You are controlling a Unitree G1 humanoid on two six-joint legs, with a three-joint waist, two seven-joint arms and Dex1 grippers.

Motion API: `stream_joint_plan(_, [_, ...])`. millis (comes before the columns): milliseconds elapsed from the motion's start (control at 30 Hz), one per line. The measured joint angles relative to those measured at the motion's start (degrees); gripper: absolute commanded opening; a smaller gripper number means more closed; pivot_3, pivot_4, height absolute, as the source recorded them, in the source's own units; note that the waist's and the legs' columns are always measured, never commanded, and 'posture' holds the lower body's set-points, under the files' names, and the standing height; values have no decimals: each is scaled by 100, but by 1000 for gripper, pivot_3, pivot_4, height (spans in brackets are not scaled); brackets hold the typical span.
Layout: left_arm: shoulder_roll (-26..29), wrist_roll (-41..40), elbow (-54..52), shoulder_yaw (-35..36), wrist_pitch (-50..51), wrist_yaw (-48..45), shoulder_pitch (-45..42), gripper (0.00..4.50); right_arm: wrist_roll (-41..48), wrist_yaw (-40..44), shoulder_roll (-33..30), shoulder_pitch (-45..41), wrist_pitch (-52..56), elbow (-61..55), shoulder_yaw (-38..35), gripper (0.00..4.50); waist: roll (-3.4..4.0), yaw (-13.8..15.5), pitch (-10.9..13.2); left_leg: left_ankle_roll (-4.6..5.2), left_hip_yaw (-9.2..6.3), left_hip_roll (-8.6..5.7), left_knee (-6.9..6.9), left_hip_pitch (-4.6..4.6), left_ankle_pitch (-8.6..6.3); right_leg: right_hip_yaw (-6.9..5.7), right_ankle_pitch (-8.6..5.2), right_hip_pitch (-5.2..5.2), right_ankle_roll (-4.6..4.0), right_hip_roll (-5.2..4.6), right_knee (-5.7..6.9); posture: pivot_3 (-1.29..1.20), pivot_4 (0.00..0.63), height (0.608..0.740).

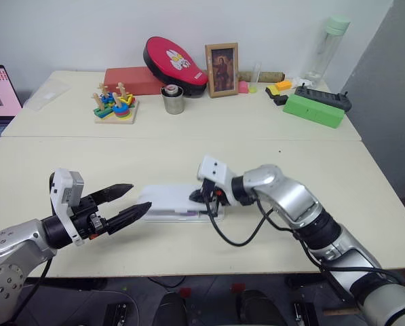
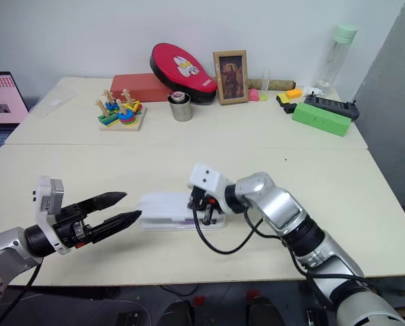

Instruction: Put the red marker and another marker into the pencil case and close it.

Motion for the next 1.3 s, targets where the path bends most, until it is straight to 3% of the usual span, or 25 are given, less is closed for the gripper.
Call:
stream_joint_plan(233, [38,104,-34,-1,-6,-87,52,4500,-334,-191,152,193,-563,358,159,49,-13,-45,-17,-1,1,4,3,33,2,2,-20,16,-21,2,8,0,150,740])
stream_joint_plan(433, [-57,272,287,-51,53,513,-582,4500,218,-161,312,493,-555,331,-774,49,-13,-13,-13,-1,1,2,13,15,4,5,-3,10,36,2,6,0,150,740])
stream_joint_plan(500, [-92,346,389,-89,58,651,-695,4500,318,-240,319,455,-572,316,-1101,49,-14,-14,-14,-1,0,1,11,7,4,5,9,10,16,2,5,0,150,740])
stream_joint_plan(700, [-183,1128,1317,-569,-104,1168,-1505,4500,692,-503,-138,214,-364,270,-2379,1273,-13,47,-14,-1,-1,-3,-3,-4,2,3,7,15,9,2,2,0,150,740])
stream_joint_plan(933, [-205,2006,2435,-983,-621,1293,-2276,4500,699,-594,-765,321,-209,294,-2869,2785,-15,79,-15,0,0,-4,-7,-6,1,4,6,14,7,2,-1,0,150,740])
stream_joint_plan(1133, [-239,2371,2927,-1060,-867,1286,-2538,4500,827,-578,-938,403,-116,224,-2937,4433,-15,72,-14,0,0,-4,-5,-6,1,4,6,16,7,2,1,0,150,740])
stream_joint_plan(1300, [-252,2478,3090,-1060,-890,1279,-2549,4500,876,-575,-935,550,-8,131,-2930,4475,-15,83,-14,0,0,-5,-3,-6,1,4,6,19,8,1,2,0,150,740])
